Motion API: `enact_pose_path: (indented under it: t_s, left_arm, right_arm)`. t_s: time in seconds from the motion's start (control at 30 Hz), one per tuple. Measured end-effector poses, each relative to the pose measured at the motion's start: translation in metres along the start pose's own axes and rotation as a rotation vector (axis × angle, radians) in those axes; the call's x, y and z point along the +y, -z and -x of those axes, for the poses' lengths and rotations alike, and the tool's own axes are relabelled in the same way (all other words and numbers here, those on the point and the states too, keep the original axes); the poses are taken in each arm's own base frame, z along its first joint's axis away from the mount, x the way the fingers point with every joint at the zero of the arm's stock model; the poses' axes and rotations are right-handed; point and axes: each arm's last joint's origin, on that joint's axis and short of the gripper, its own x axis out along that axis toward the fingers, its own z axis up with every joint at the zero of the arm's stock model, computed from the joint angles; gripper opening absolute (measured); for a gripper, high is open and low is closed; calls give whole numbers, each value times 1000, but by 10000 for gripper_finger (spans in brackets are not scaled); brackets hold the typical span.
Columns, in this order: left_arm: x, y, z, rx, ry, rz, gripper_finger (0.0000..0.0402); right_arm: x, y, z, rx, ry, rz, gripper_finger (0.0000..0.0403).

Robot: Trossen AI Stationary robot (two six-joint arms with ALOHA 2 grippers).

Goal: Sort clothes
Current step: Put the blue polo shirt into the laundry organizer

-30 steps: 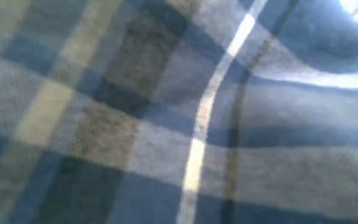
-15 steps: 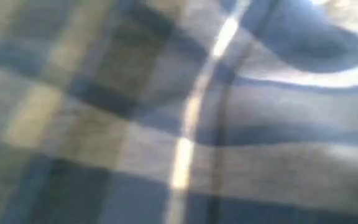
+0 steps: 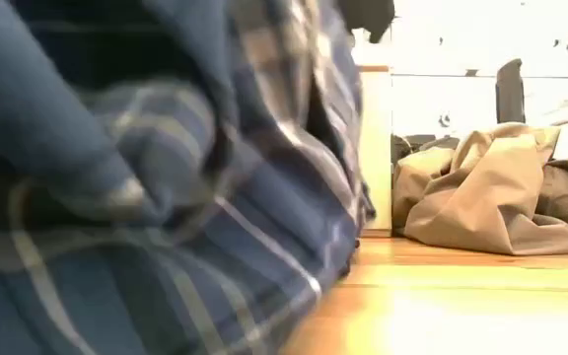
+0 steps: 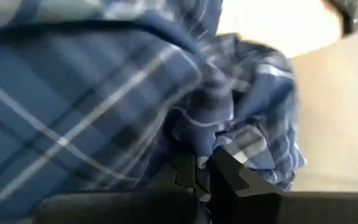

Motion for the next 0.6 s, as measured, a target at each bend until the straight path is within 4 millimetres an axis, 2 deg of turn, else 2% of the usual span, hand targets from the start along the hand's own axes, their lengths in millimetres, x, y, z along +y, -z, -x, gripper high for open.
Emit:
enact_pose_path:
  t_s: [0.13,0.2,0.3,0.47,0.6]
  left_arm:
    - [-5,20,-20,34,81,15,121]
    - [-7,29,-39,25,105,35,121]
    - [-10,29,-71,-33,107,94,121]
    - [-20,6,-118,-230,187,174,121]
    - [-17,-22,-141,-348,285,181,121]
  right_arm:
    - [4,13,14,89,5,9,4]
    - [2,14,26,85,3,-9,4]
    - [-3,14,49,47,-7,-41,4]
    - [-13,11,84,-50,-54,-121,4]
    - [-15,10,99,-101,-74,-137,4]
